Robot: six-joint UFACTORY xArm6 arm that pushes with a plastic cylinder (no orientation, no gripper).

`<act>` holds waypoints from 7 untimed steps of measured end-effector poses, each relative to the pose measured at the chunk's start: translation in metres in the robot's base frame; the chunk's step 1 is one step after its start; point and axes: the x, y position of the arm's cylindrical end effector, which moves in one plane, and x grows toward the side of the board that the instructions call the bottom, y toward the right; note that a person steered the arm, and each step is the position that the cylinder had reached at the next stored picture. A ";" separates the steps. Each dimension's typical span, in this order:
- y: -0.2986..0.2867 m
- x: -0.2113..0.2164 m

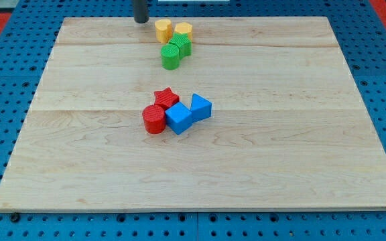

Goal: Separate the yellow blocks from the green blocks

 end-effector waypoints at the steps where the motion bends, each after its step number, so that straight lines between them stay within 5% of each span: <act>1: 0.045 0.014; 4: 0.187 0.065; 5: 0.193 0.075; 7: 0.112 0.080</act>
